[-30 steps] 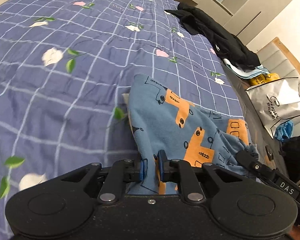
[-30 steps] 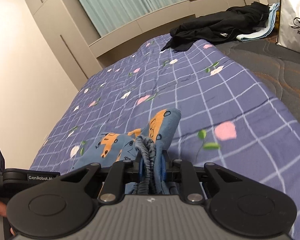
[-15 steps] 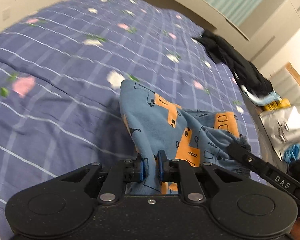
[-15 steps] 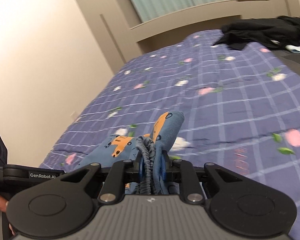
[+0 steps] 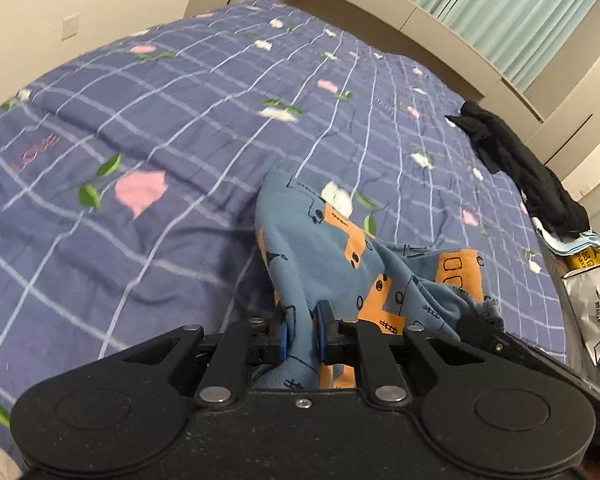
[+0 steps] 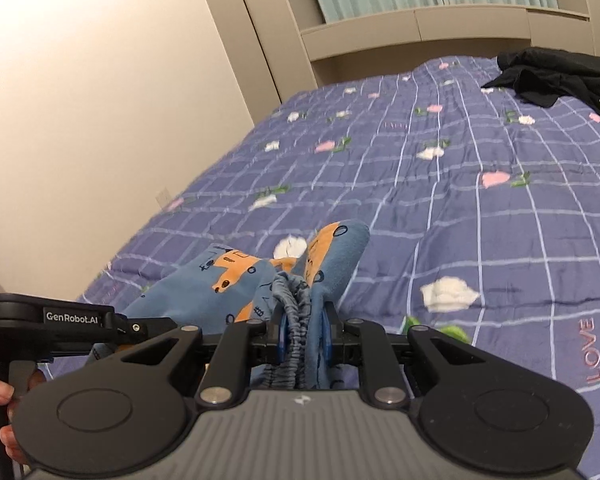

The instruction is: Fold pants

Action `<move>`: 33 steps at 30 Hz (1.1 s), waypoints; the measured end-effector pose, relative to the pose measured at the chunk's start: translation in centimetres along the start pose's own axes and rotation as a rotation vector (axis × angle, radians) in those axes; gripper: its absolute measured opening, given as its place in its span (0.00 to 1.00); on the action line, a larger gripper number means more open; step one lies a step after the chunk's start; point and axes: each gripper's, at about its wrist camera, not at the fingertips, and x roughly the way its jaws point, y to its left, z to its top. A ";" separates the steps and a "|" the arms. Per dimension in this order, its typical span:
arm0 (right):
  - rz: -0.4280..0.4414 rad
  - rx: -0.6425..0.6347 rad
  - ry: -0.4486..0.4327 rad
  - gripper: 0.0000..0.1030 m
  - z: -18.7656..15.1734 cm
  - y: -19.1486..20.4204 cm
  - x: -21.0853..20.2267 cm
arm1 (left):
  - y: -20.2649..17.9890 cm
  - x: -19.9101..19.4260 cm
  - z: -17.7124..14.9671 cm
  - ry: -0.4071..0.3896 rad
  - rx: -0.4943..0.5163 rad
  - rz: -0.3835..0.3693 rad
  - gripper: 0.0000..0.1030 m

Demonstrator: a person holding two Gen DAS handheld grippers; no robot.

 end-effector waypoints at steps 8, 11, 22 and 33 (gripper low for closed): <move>-0.030 0.090 0.027 0.19 -1.6 -1.9 0.0 | 1.0 -0.1 -1.9 -0.009 -0.013 0.032 0.15; -0.033 0.104 0.025 0.20 -1.9 -2.3 -0.1 | 1.1 -0.3 -2.1 -0.009 -0.006 0.043 0.16; -0.055 0.100 0.004 0.23 -2.2 -2.2 -0.4 | 0.2 -1.1 -2.5 -0.020 0.064 0.103 0.22; -0.097 0.016 -0.027 0.49 -2.5 -1.5 -1.5 | -1.1 -2.6 -3.2 -0.053 0.129 0.145 0.61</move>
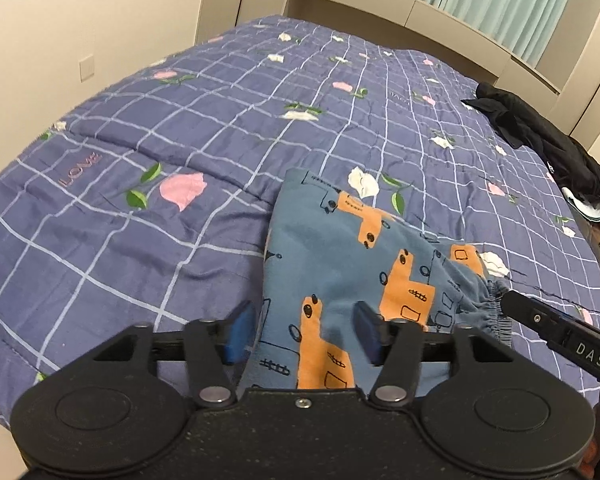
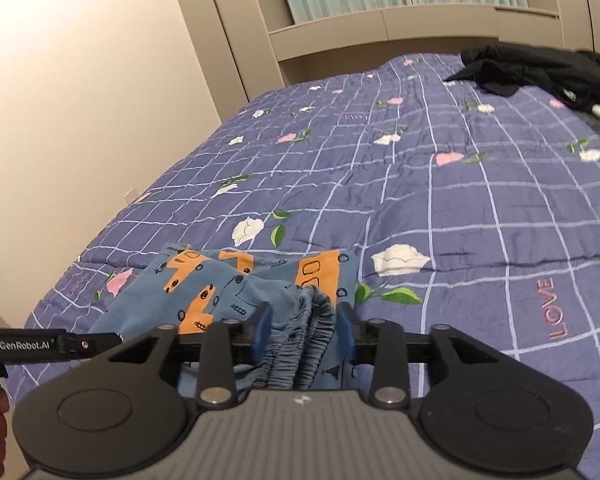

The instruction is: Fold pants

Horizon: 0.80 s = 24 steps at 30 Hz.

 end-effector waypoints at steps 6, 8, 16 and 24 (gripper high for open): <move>-0.004 -0.057 -0.043 0.64 0.0 0.9 -1.1 | -0.6 -1.4 0.0 -0.041 0.024 0.030 0.78; -0.008 -0.067 -0.061 0.69 0.0 1.1 -1.6 | -0.6 -1.9 0.0 -0.054 0.023 0.037 0.84; -0.026 -0.034 -0.147 1.00 -0.4 0.9 -3.7 | -1.1 -3.7 -0.4 -0.138 0.028 0.110 0.99; -0.063 -0.018 -0.213 1.00 -1.8 0.5 -6.4 | -1.9 -5.9 -2.2 -0.196 0.067 0.130 0.99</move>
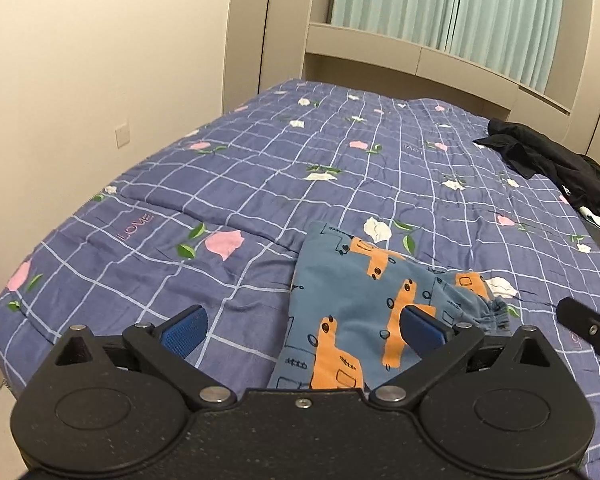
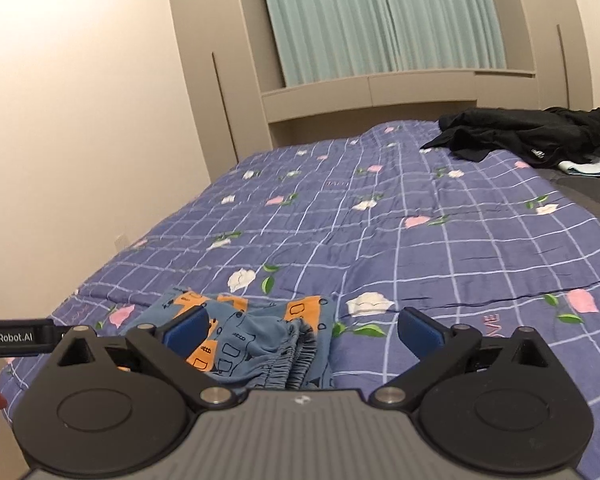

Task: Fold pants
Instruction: 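Open both grippers and pull them back from the folded pants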

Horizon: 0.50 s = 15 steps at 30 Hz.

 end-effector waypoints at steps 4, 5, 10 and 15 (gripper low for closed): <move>-0.013 -0.007 -0.041 1.00 -0.3 -0.2 -1.6 | -0.4 -1.4 -0.9 -0.031 0.035 -0.004 0.99; -0.015 -0.010 -0.050 1.00 -0.3 -0.2 -2.0 | -0.5 -1.8 -1.1 -0.038 0.040 -0.006 0.99; -0.014 -0.014 -0.090 1.00 -0.7 -0.1 -4.2 | -0.9 -3.7 -2.2 -0.072 0.055 -0.016 0.99; -0.012 -0.038 -0.119 1.00 -1.4 0.3 -6.3 | -0.9 -5.6 -3.3 -0.105 0.069 -0.012 0.99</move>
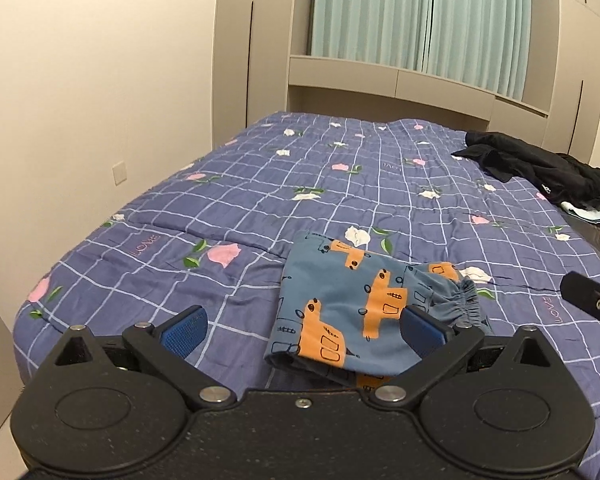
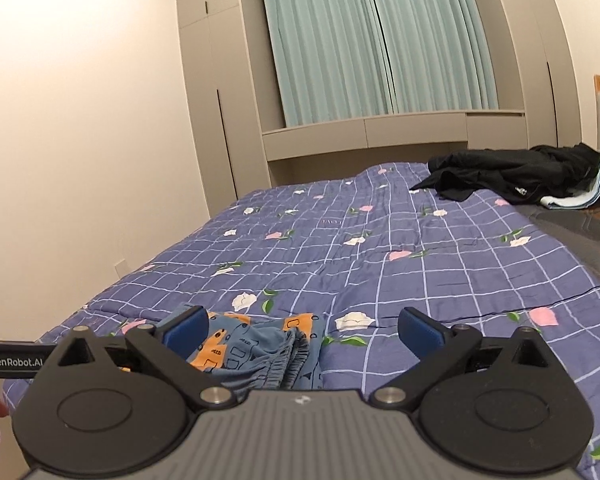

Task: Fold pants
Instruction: 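Open both grippers and pull them back from the folded pants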

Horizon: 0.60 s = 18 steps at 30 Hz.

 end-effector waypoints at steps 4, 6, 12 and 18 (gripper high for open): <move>0.002 -0.024 -0.015 1.00 -0.6 0.4 -1.7 | 0.2 -1.6 -0.6 -0.025 -0.011 -0.011 0.99; 0.005 -0.039 -0.022 1.00 -1.1 0.6 -2.7 | 0.0 -2.4 -1.0 -0.036 -0.007 -0.008 0.99; 0.025 -0.055 -0.020 1.00 -2.6 0.8 -4.7 | -0.2 -4.0 -2.6 -0.034 0.018 -0.002 0.99; 0.037 -0.071 -0.027 1.00 -3.1 1.0 -5.4 | -0.5 -4.6 -3.9 -0.001 0.020 -0.003 0.99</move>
